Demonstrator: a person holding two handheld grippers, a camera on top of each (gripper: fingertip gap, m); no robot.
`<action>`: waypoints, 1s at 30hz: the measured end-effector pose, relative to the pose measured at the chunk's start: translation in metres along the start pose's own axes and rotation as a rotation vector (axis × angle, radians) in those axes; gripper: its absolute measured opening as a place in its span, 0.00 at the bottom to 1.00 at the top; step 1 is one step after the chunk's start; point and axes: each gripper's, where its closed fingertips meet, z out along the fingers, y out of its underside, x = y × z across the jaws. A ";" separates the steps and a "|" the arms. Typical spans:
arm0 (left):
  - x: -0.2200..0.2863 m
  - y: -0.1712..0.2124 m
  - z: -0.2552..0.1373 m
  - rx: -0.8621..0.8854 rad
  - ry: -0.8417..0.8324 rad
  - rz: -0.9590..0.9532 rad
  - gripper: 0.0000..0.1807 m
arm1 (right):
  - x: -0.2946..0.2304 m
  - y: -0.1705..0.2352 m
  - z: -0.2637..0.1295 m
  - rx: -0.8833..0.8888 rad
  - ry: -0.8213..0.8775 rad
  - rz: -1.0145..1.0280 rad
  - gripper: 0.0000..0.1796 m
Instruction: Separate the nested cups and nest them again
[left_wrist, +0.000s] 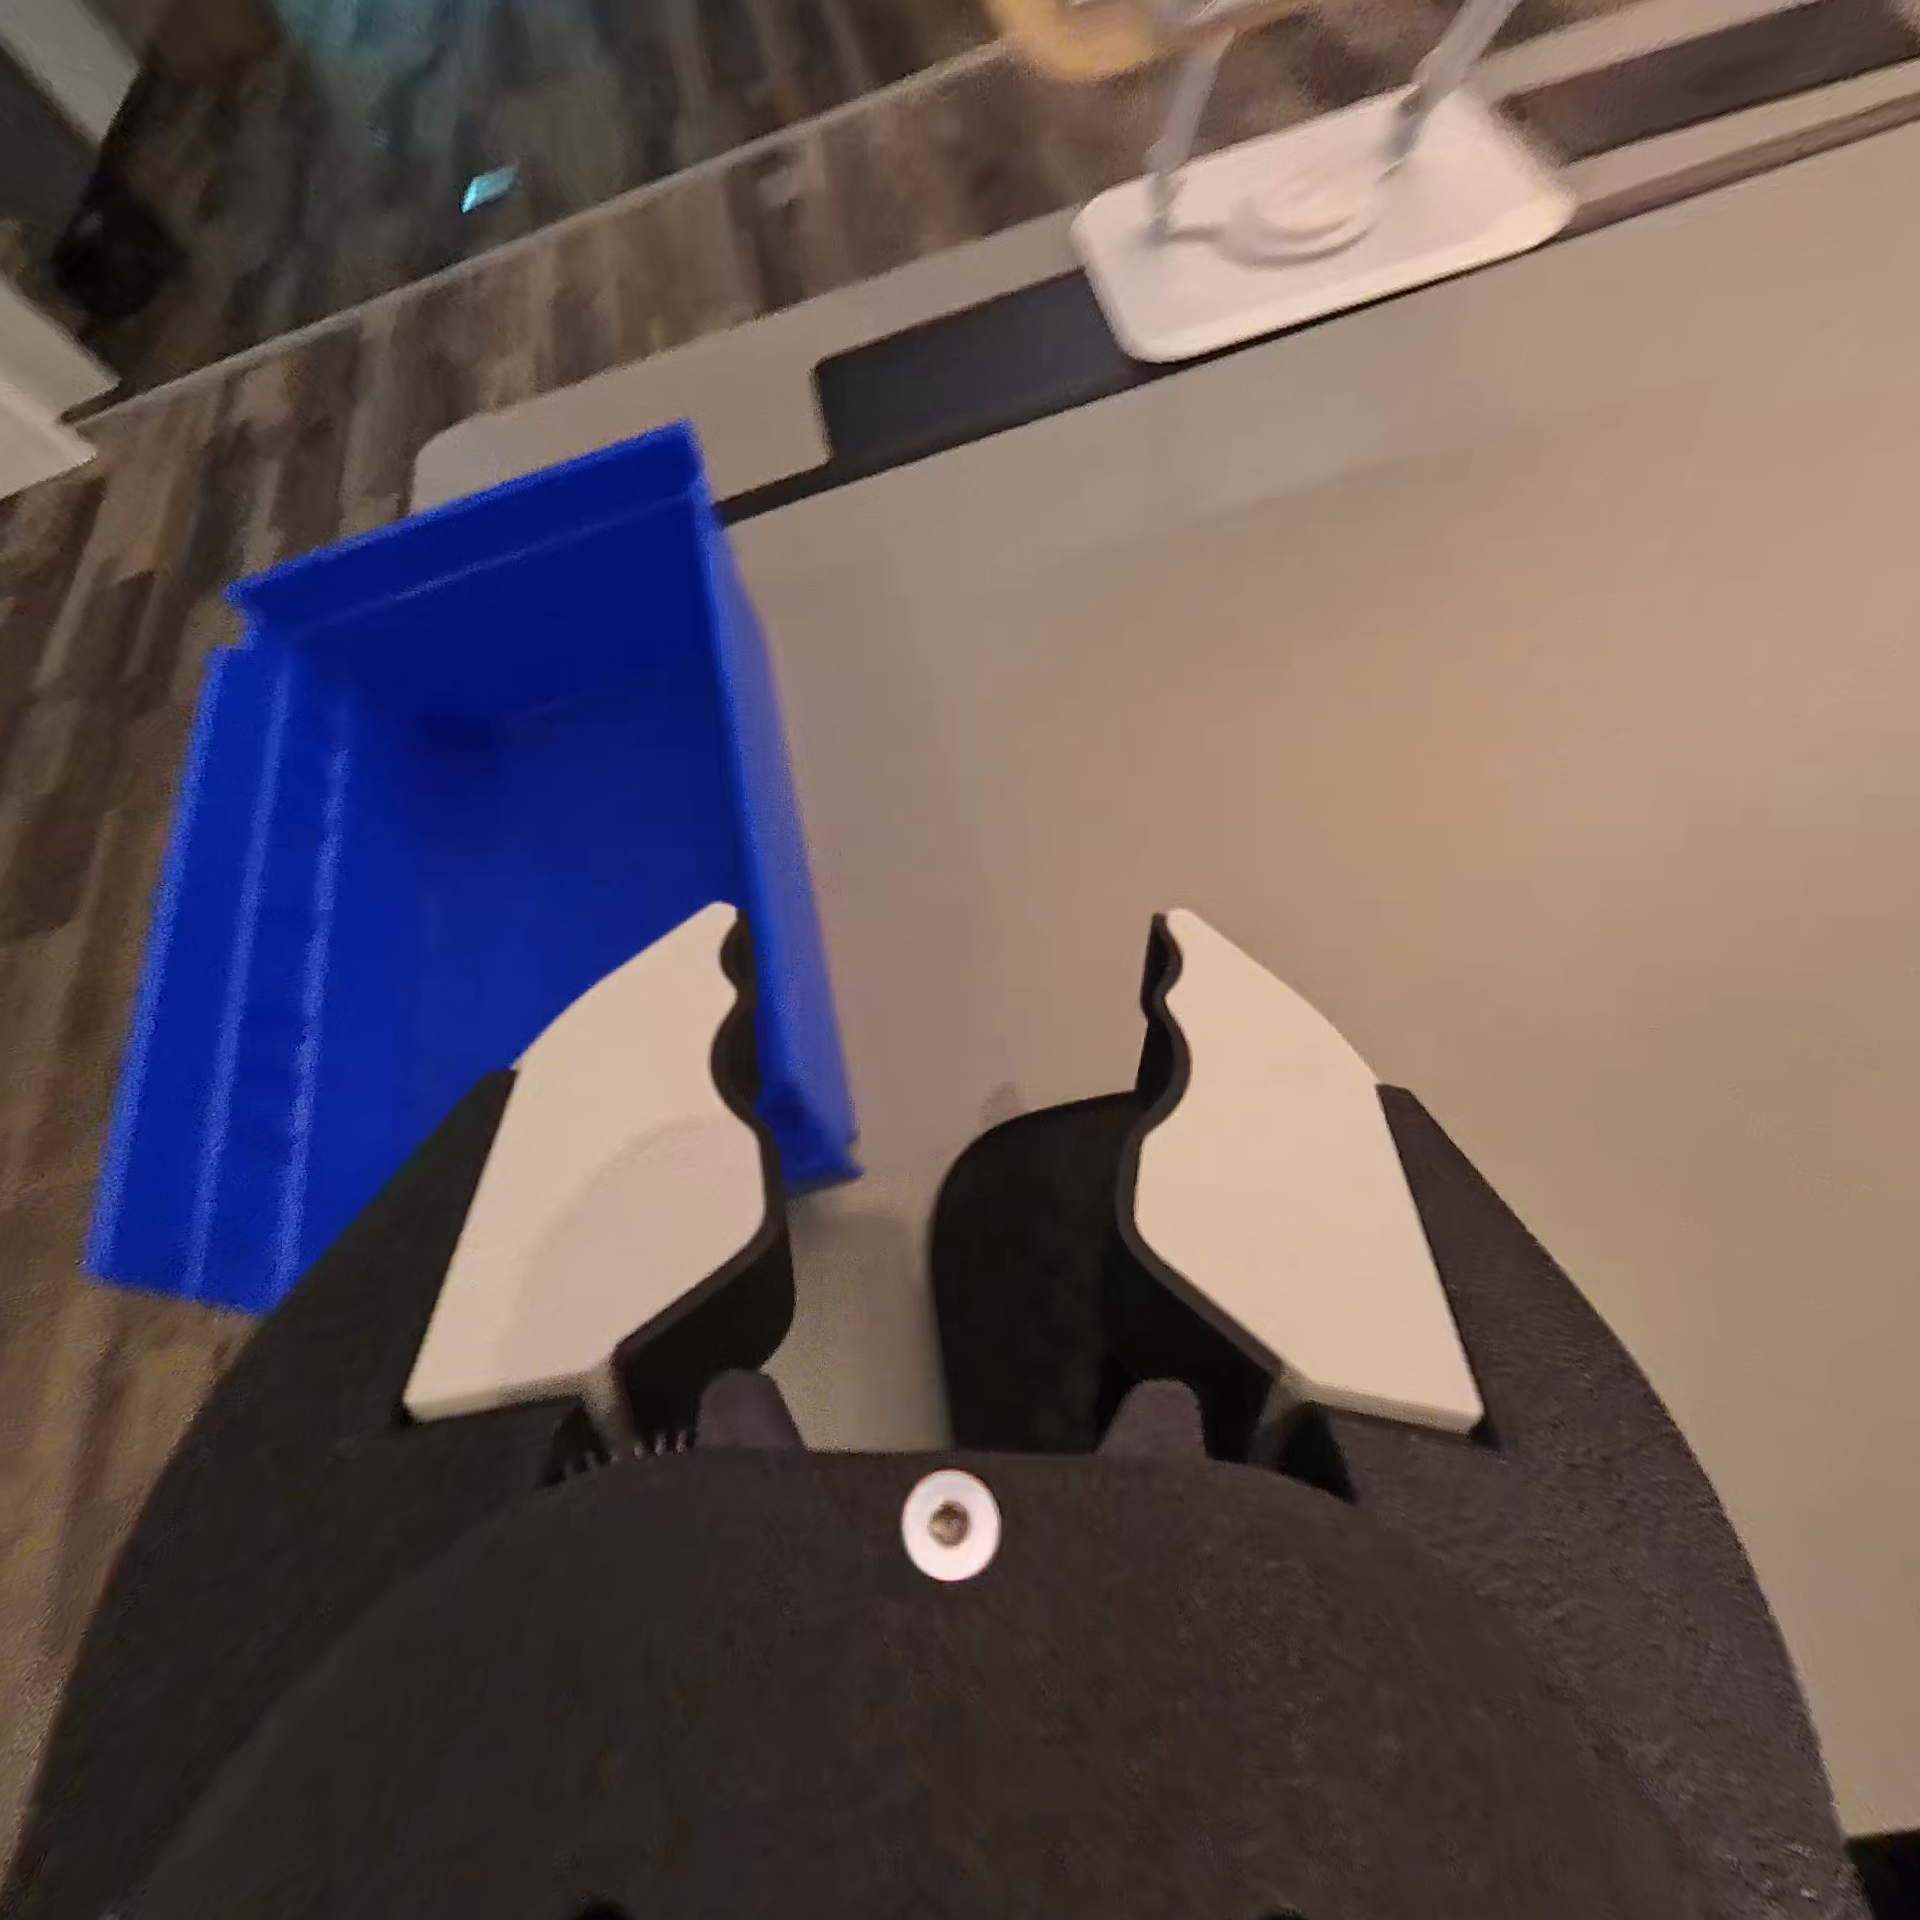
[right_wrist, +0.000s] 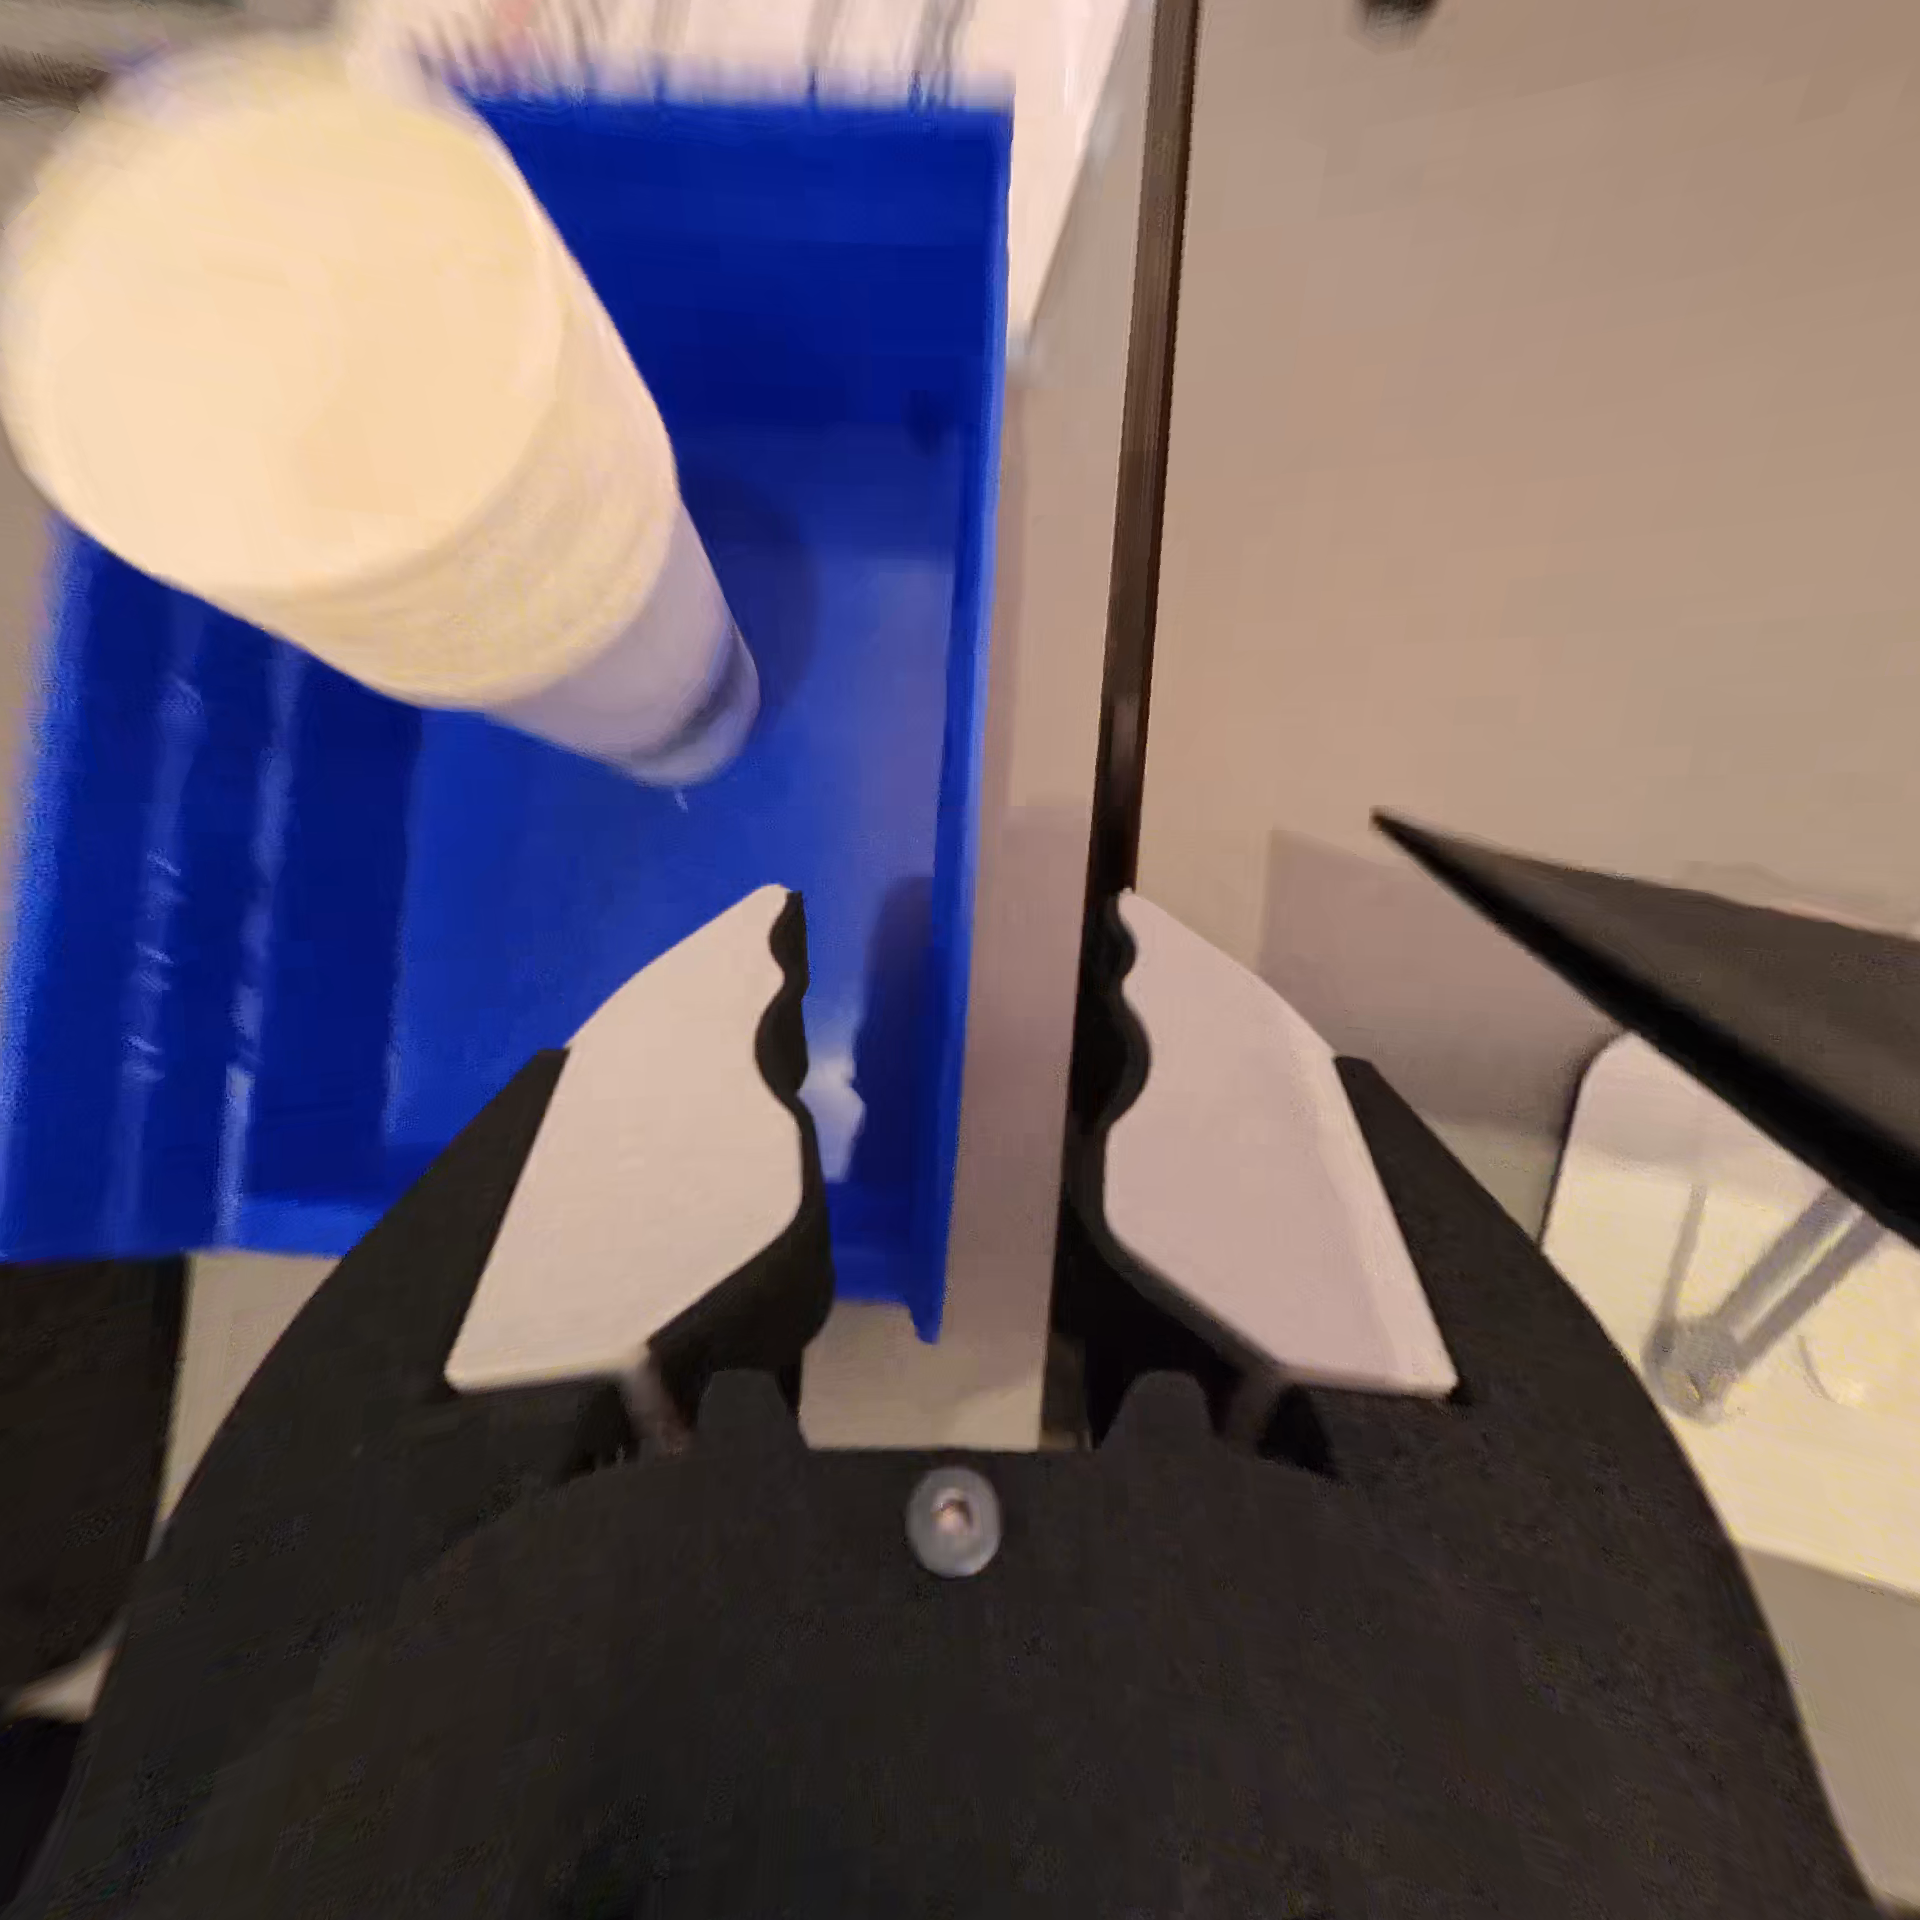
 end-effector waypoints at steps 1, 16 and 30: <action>-0.012 0.003 0.002 -0.030 -0.034 -0.007 0.39 | 0.002 0.014 0.011 -0.095 0.008 -0.033 0.30; -0.066 0.069 0.051 -0.293 -0.104 -0.261 0.34 | -0.009 0.060 0.062 -0.402 -0.031 -0.005 0.03; -0.054 0.081 0.109 -0.426 -0.089 -0.242 0.02 | -0.010 0.061 0.062 -0.400 -0.013 -0.008 0.03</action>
